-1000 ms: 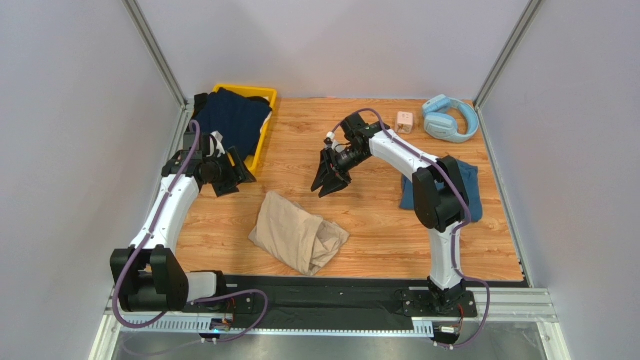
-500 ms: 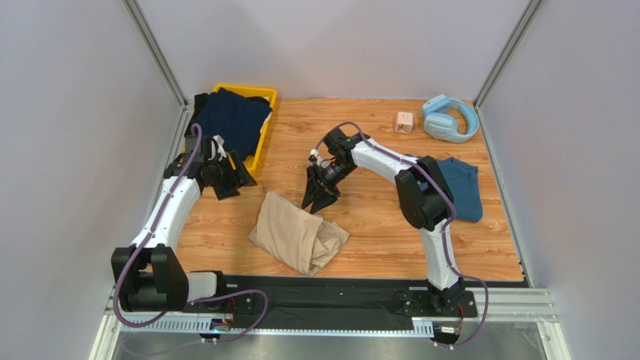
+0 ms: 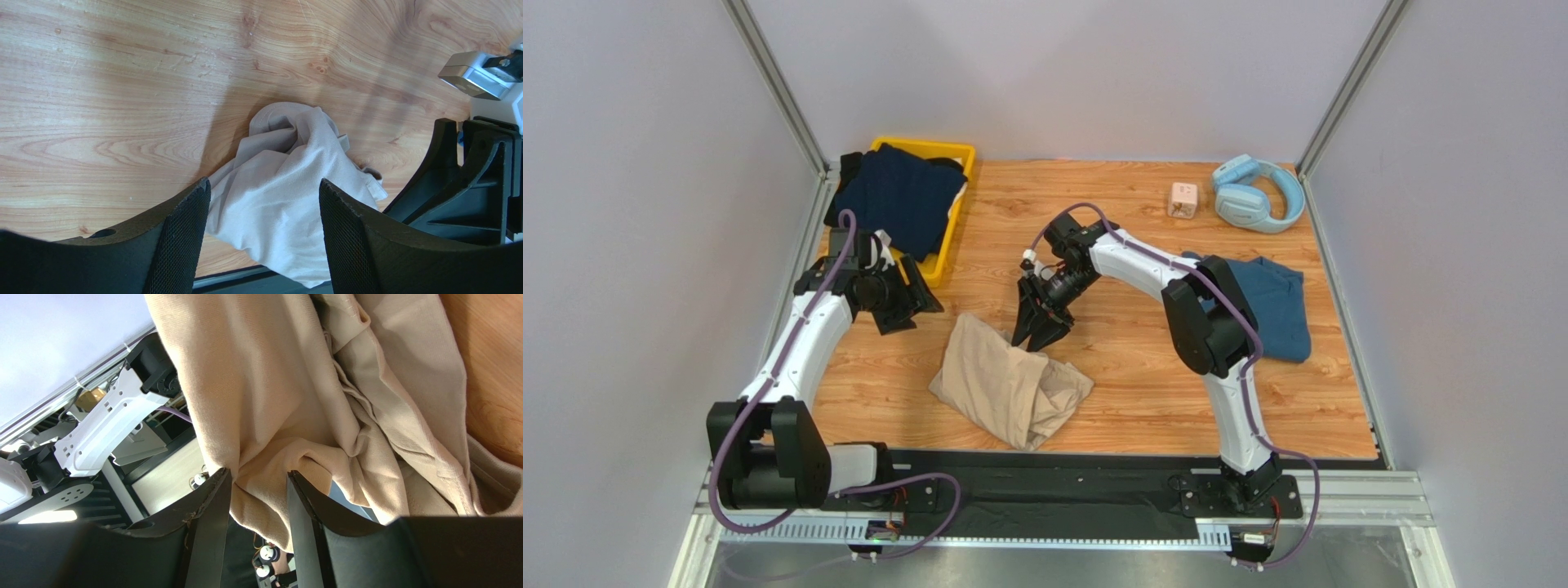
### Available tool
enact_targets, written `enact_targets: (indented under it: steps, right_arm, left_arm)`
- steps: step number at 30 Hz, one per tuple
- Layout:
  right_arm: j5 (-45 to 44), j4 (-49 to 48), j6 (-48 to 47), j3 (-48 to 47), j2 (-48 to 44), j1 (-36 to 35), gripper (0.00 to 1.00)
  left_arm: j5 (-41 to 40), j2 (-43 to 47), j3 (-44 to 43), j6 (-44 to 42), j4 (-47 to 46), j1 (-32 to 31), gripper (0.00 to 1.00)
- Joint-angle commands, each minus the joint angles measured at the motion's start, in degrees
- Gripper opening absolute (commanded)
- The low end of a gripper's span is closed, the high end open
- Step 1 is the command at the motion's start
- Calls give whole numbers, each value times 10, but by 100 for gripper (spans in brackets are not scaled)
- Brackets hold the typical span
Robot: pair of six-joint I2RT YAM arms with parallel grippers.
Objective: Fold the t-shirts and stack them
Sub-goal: Flatten out the tshirt
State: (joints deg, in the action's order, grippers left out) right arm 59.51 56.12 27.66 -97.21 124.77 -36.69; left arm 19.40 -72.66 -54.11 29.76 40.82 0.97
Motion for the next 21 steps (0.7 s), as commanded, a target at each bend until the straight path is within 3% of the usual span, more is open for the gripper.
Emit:
enact_targets:
  steps: [1, 9, 21]
  right_arm:
    - [-11, 13, -9, -43, -8, -2, 44]
    - [-10, 12, 5, -90, 14, -4, 44]
    - [1, 13, 9, -81, 31, -10, 44]
  left_arm:
    - [6, 1, 1, -1, -14, 3, 71]
    - [8, -4, 0, 0, -15, 3, 71]
    - [10, -13, 1, -1, -19, 4, 71]
